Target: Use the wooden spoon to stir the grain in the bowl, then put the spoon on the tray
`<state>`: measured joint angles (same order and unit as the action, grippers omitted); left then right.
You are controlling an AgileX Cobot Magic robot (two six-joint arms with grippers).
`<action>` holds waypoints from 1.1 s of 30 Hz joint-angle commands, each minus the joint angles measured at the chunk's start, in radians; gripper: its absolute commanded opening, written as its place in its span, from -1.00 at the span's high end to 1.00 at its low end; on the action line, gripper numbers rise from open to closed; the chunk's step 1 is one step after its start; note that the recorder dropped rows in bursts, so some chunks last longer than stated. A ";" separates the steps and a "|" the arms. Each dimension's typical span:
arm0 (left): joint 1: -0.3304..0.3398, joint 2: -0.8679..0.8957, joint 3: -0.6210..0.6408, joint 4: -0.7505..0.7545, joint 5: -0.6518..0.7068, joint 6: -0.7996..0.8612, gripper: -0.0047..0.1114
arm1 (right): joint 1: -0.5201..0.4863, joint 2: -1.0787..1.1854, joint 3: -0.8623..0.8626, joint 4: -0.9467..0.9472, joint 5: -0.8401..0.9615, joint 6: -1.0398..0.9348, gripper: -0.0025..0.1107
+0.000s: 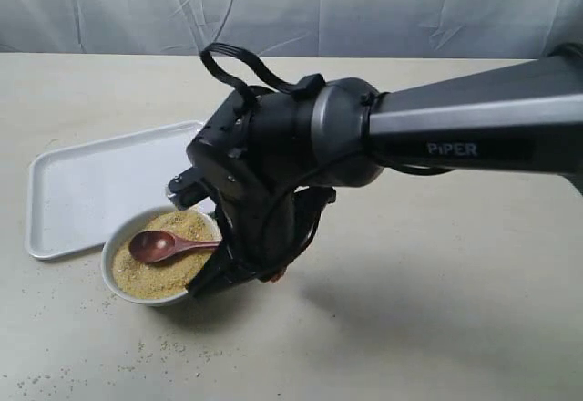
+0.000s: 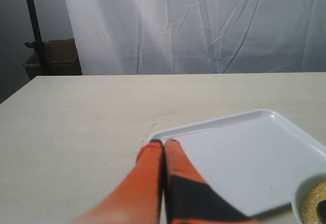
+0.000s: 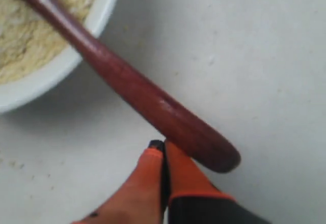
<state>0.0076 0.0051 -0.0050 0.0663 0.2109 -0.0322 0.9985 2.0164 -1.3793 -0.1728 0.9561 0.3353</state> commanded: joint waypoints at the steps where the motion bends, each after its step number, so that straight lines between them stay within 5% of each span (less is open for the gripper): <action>1: 0.001 -0.005 0.005 0.001 -0.006 -0.001 0.91 | 0.001 -0.004 0.000 -0.105 -0.098 0.119 0.95; 10: 0.001 -0.005 0.005 0.001 -0.006 -0.001 0.91 | 0.003 -0.038 -0.002 -0.245 -0.124 0.200 0.95; 18: 0.001 -0.005 0.005 0.001 -0.008 -0.001 0.91 | -0.063 -0.273 0.033 0.173 -0.203 -0.080 0.97; 21: 0.001 -0.005 0.005 0.001 -0.008 -0.001 0.91 | -0.090 -0.351 0.176 0.344 -0.452 -0.127 0.97; 27: 0.001 -0.005 0.005 0.001 -0.008 -0.001 0.91 | -0.037 -0.440 0.629 0.698 -1.246 -0.096 0.97; 29: 0.001 -0.005 0.005 0.001 -0.008 -0.001 0.91 | 0.002 -0.432 0.743 0.756 -1.448 0.029 0.97; 33: 0.001 -0.005 0.005 0.001 -0.008 -0.001 0.91 | 0.021 -0.364 0.818 0.658 -1.567 0.382 0.97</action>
<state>0.0076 0.0051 -0.0050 0.0663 0.2109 -0.0322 1.0080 1.6138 -0.5984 0.5243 -0.4851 0.5017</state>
